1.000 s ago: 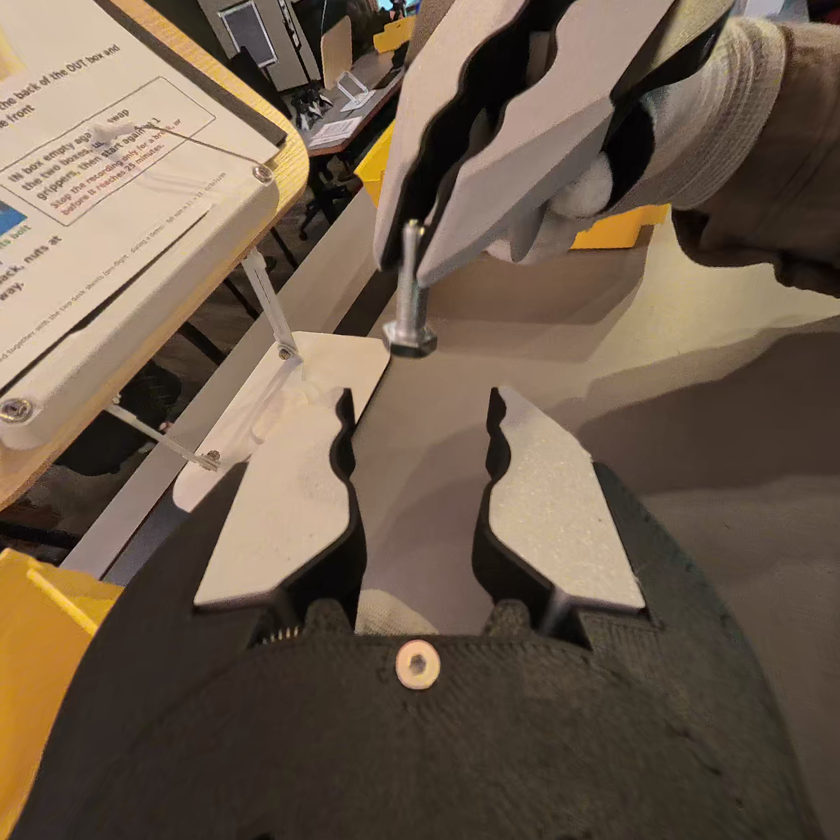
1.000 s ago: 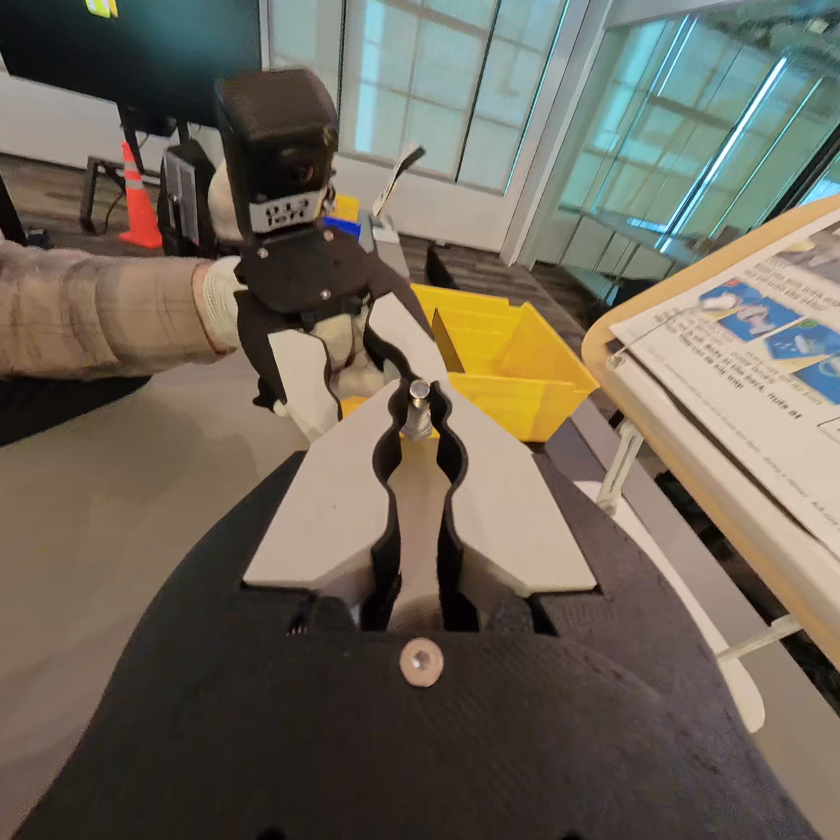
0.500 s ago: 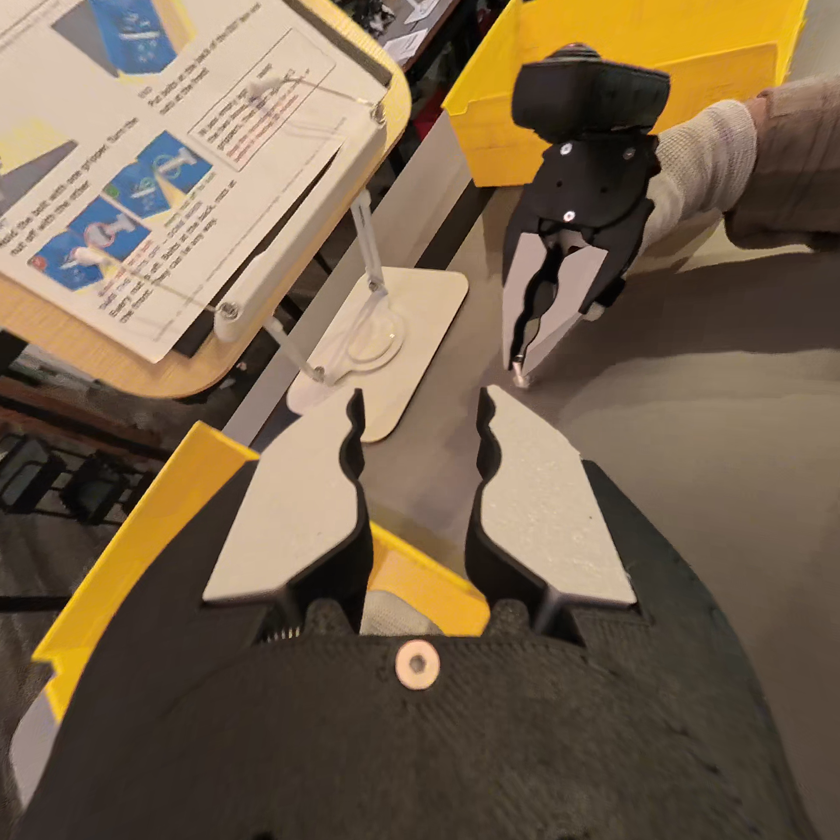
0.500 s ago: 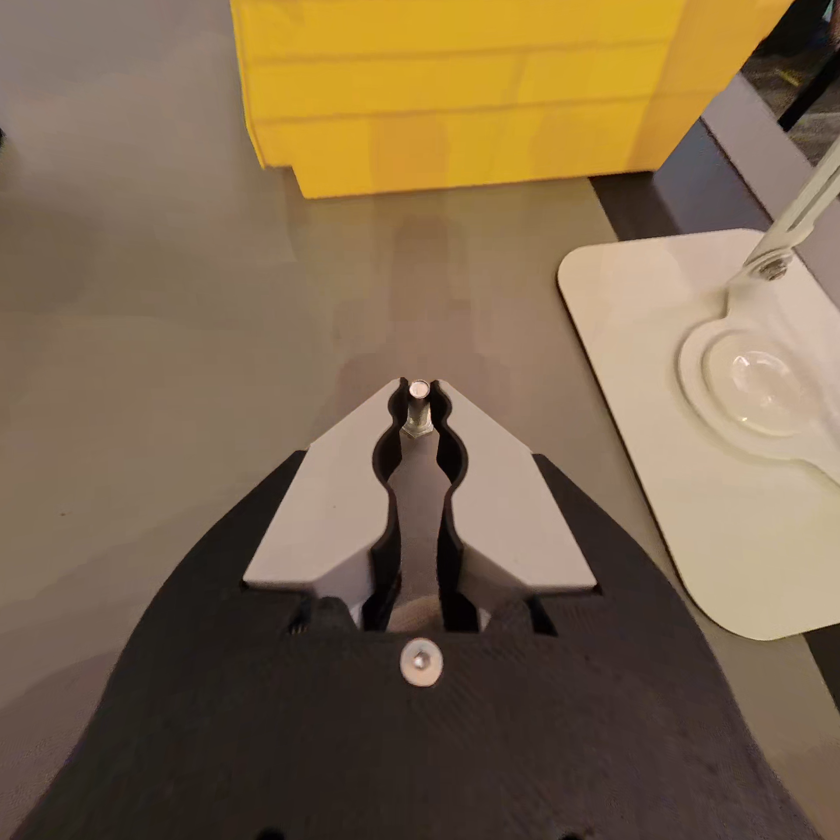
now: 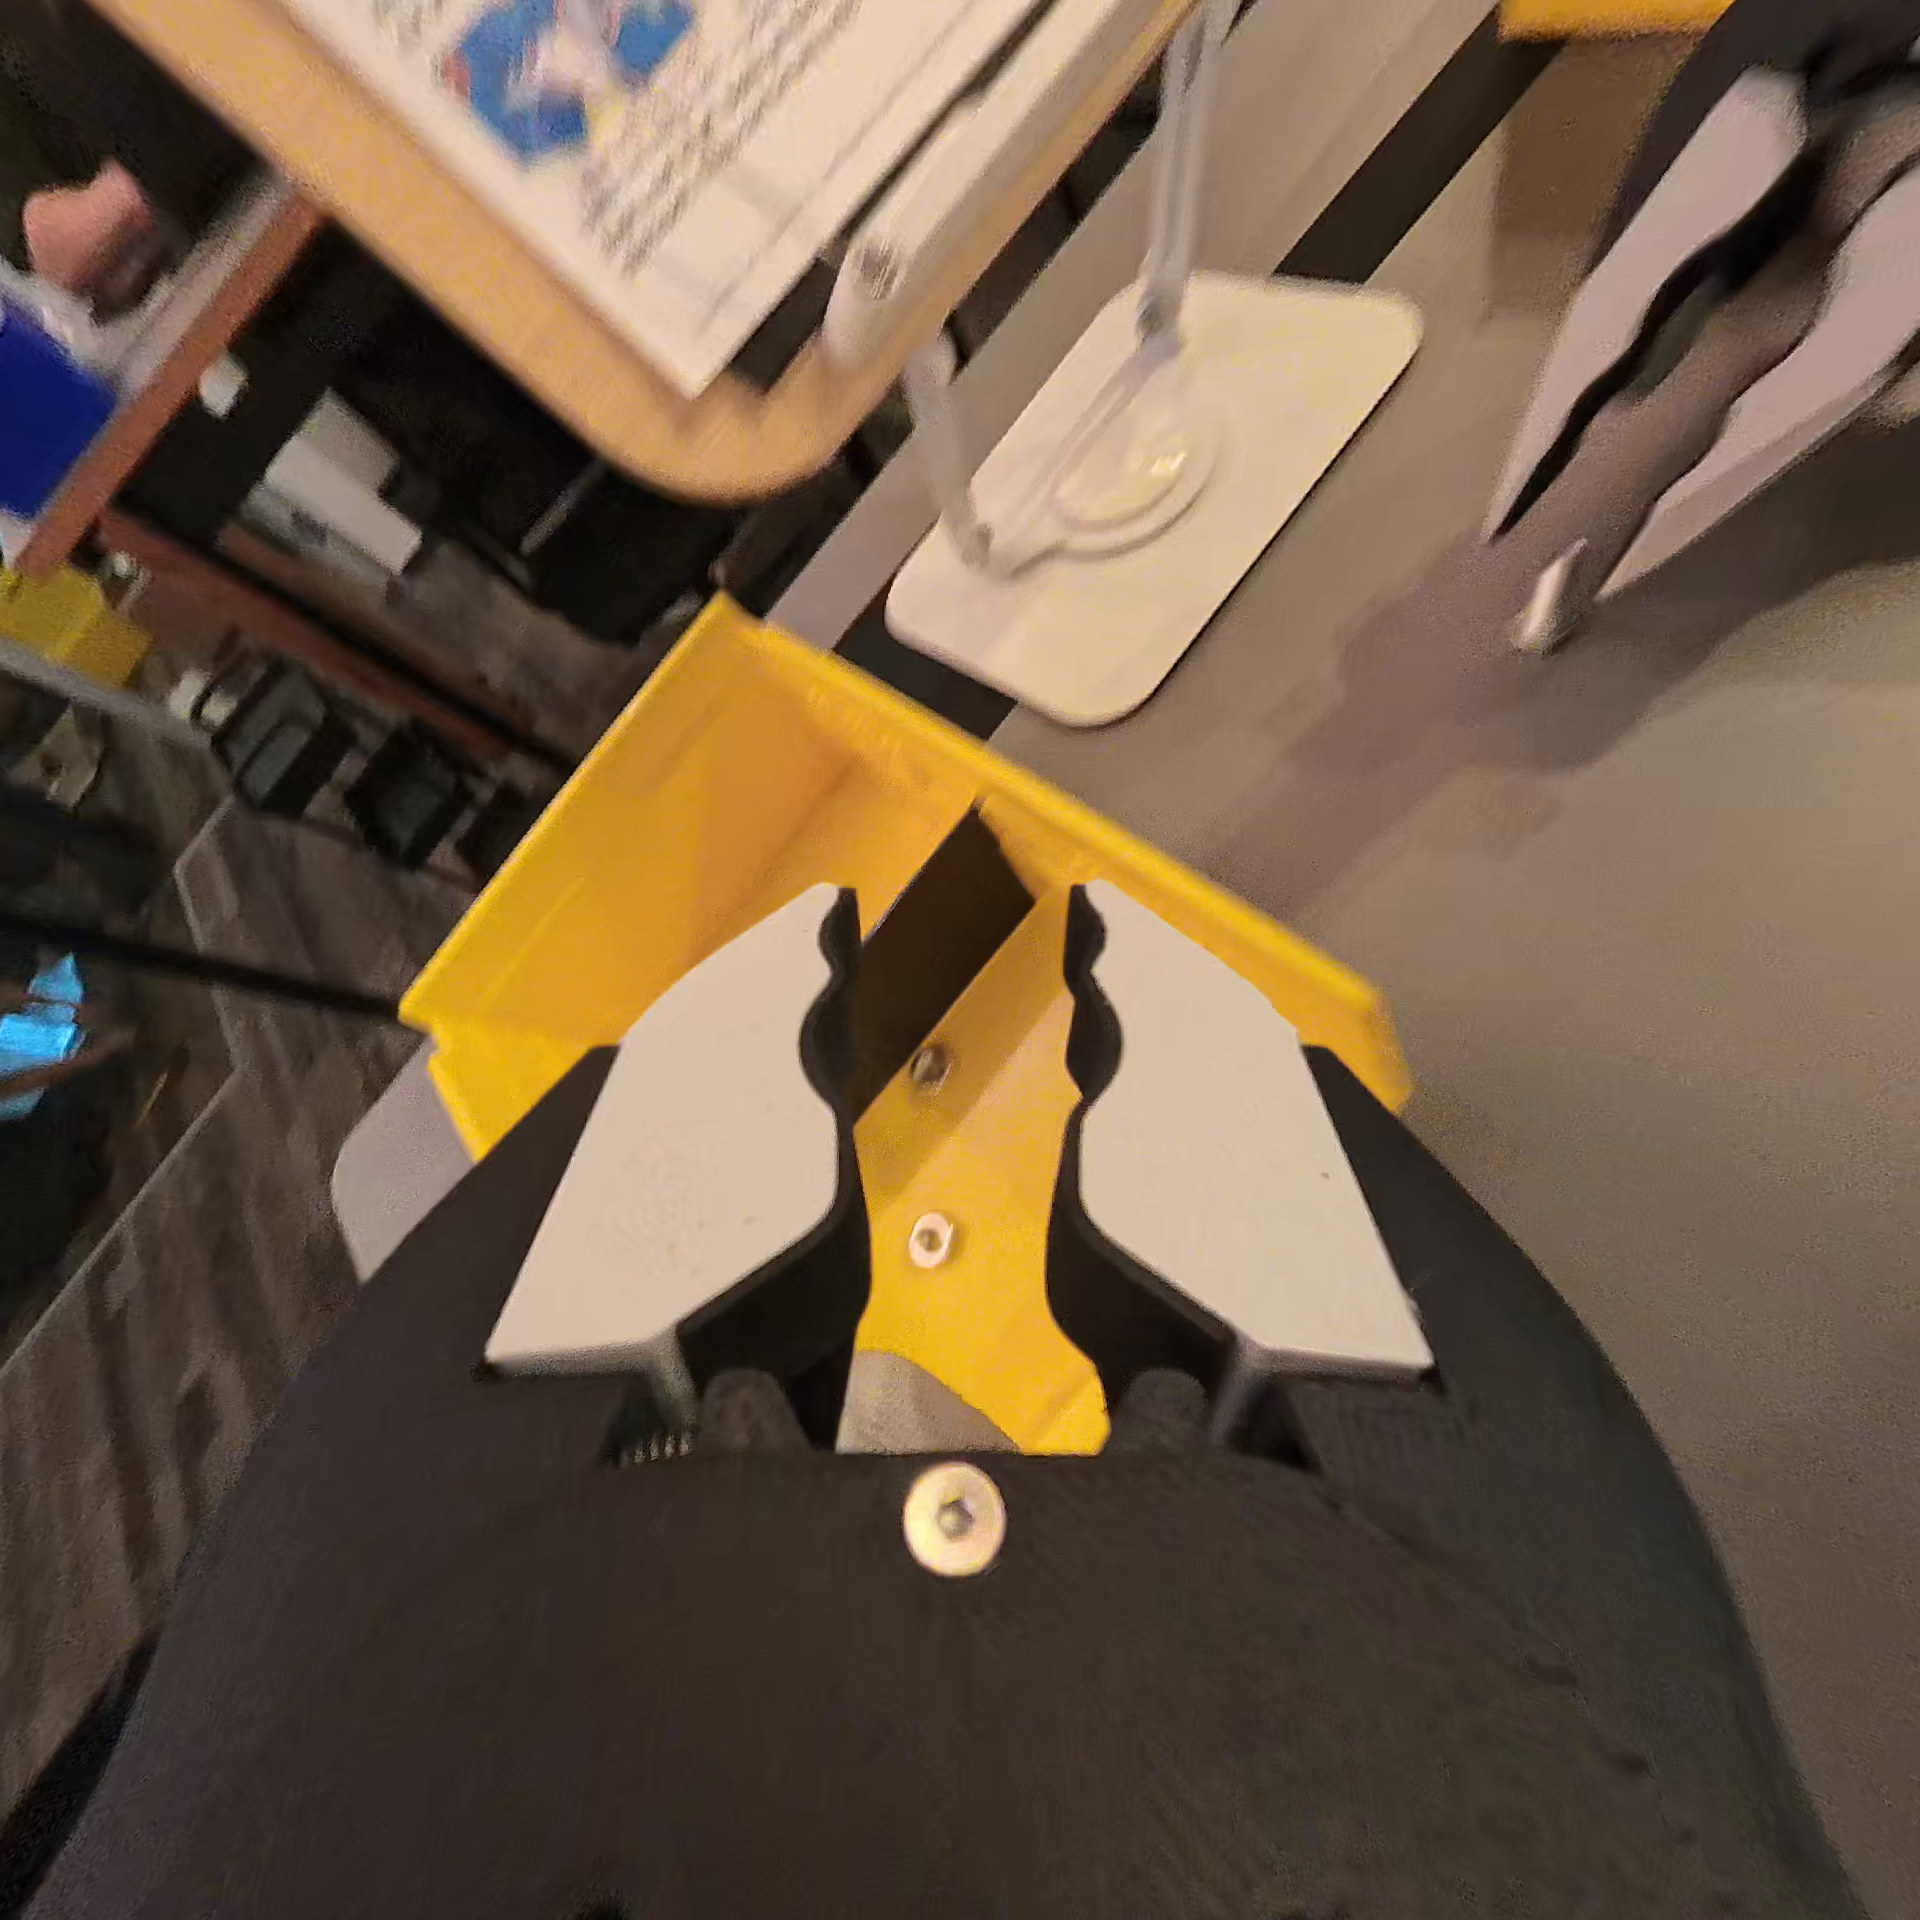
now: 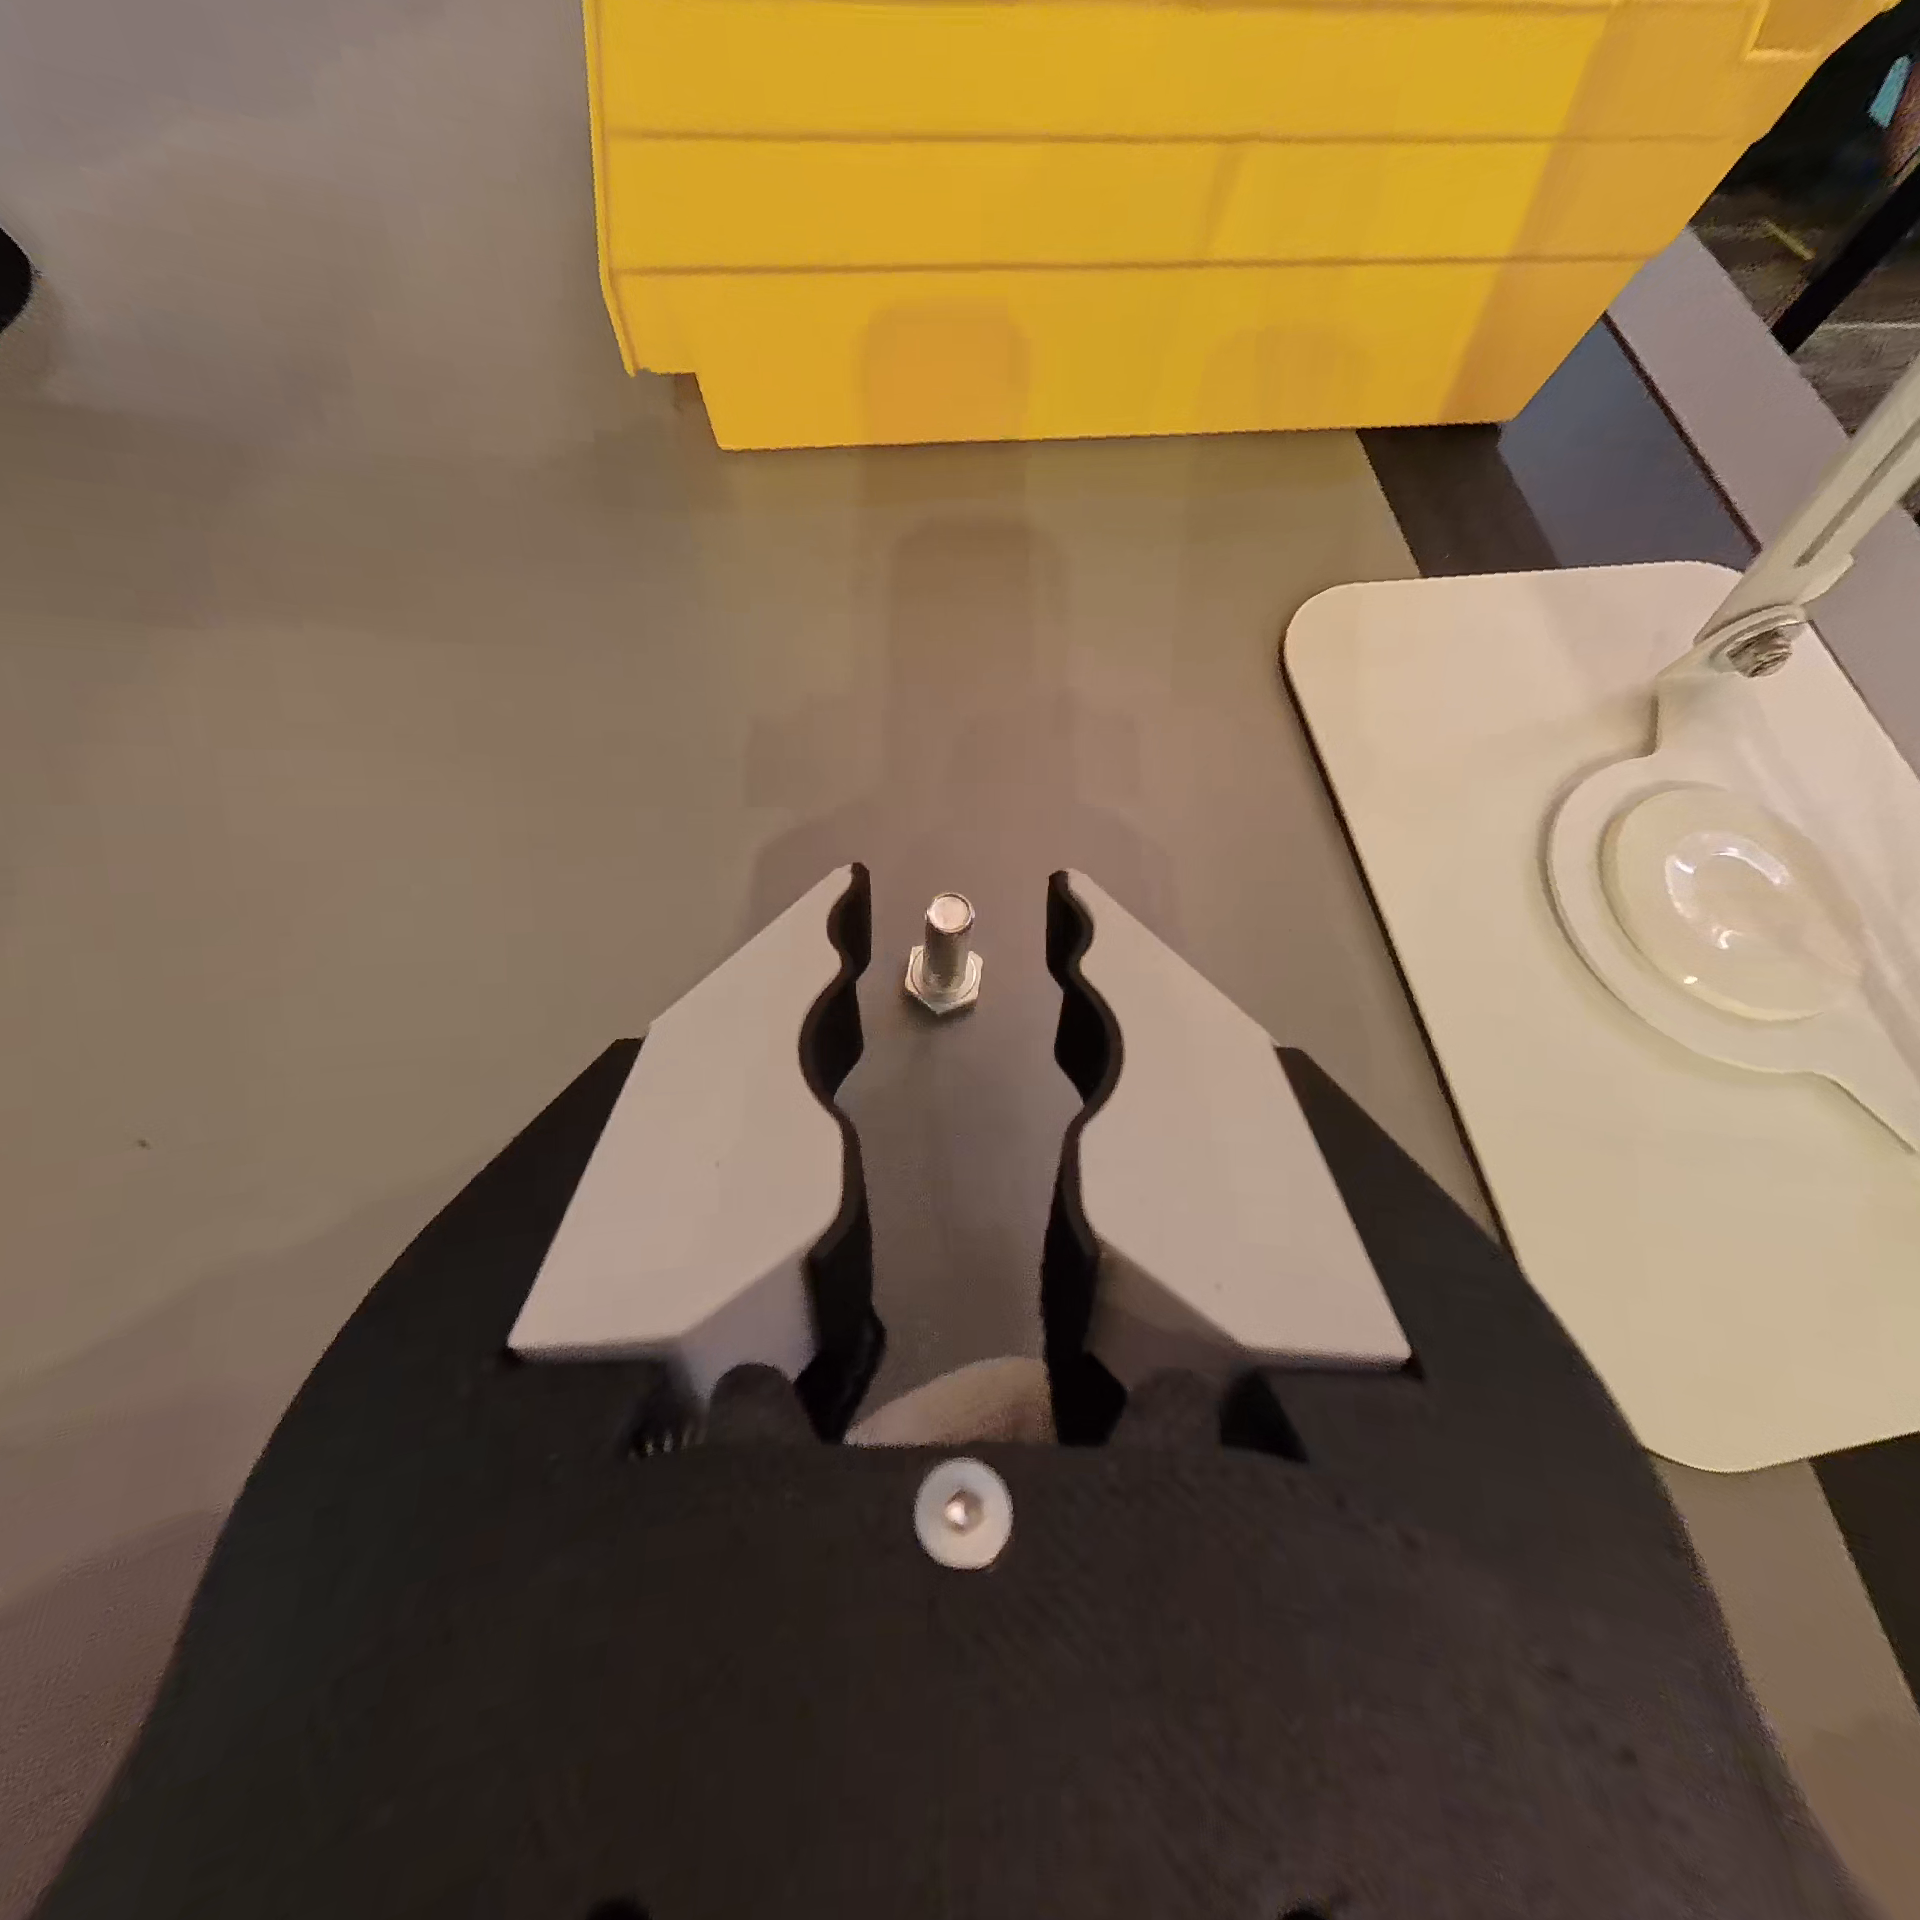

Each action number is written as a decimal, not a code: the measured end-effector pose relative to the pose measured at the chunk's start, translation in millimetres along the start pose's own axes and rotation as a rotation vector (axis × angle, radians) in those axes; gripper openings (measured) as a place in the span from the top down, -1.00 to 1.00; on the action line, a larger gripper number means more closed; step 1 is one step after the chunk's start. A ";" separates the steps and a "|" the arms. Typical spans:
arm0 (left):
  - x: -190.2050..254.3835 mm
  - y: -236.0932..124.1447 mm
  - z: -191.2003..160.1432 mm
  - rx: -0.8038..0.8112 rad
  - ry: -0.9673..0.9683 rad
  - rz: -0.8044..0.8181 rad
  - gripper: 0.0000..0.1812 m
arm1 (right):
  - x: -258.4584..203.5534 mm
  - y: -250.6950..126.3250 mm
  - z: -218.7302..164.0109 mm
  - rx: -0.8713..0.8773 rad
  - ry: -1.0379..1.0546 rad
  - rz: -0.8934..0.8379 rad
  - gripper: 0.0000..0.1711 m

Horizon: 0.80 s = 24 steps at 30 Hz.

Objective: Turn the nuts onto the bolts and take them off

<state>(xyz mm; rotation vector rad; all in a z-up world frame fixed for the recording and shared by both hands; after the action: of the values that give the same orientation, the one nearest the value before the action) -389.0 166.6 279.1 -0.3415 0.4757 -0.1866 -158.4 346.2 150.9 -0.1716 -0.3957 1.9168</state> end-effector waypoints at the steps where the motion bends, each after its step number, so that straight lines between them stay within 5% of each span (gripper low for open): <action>1: -5.4 -0.3 -10.0 -0.054 -0.001 0.002 0.59 | 1.1 -1.7 1.6 0.009 0.002 -0.007 0.64; 10: -20.8 33.4 -109.3 -0.722 -0.014 -0.178 0.58 | 4.7 -5.2 5.6 0.031 0.000 -0.031 0.69; 18: -33.0 66.5 -129.8 -0.991 0.076 -0.339 0.58 | 3.2 -5.8 7.9 0.042 -0.005 -0.024 0.70; 24: -29.0 79.9 -140.0 -1.041 0.032 -0.453 0.63 | 5.4 -9.5 9.7 0.058 -0.003 -0.035 0.70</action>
<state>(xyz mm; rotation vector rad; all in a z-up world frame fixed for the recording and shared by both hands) -473.3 209.1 145.4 -1.4724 0.4925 -0.3774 -155.0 352.5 163.8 -0.1231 -0.3432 1.8923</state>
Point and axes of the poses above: each gripper's, where its closed fingertips meet, y out along the fingers, z out of its top, x = y × z across the jaws, the point moved 8 cm from there along -y, back along the fingers, and after that the axes turned 14 degrees about x, right-handed, at the moved point
